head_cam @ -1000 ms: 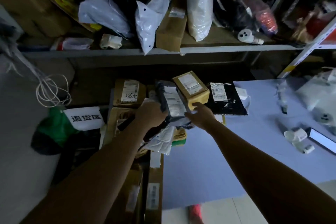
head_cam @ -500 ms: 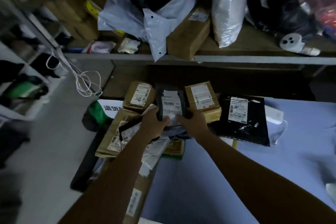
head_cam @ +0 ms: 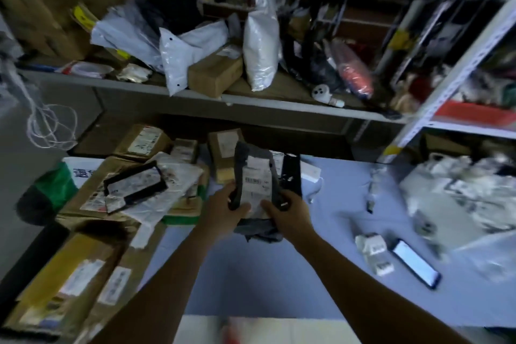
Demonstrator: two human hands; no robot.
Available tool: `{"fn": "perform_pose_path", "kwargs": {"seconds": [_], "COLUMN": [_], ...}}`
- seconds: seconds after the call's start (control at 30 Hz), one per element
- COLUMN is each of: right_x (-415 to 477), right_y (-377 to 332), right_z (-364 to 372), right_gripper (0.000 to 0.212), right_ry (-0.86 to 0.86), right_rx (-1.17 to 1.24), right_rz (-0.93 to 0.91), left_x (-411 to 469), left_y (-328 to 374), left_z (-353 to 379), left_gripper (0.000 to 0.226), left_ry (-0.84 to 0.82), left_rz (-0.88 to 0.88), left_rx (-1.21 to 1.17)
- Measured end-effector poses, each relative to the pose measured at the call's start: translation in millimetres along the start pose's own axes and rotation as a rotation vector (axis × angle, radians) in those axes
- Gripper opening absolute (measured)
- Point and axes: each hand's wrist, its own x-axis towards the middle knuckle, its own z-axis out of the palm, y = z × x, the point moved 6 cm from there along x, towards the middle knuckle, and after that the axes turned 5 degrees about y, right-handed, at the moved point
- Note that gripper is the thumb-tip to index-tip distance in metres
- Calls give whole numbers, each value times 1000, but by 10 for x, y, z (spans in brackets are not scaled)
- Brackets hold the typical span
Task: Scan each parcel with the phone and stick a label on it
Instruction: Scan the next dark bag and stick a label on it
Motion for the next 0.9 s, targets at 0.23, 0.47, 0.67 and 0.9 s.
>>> {"fn": "perform_pose_path", "kwargs": {"seconds": [0.23, 0.47, 0.67, 0.9], "right_x": [-636, -624, -292, -42], "right_y": [969, 1792, 2479, 3056], "right_z": [-780, -1190, -1607, -1753], "right_gripper": [34, 41, 34, 30], "right_ry": [51, 122, 43, -348], "right_rx": [-123, -166, -179, -85], "right_rz": [180, 268, 295, 289], "left_x": [-729, -879, -848, -959], "left_y": [132, 267, 404, 249], "left_z": [1158, 2081, 2884, 3444], "left_gripper": [23, 29, 32, 27], "left_ry": [-172, -193, -142, -44], "left_rz": [10, -2, -123, -357], "left_rx": [-45, 27, 52, 102]}}
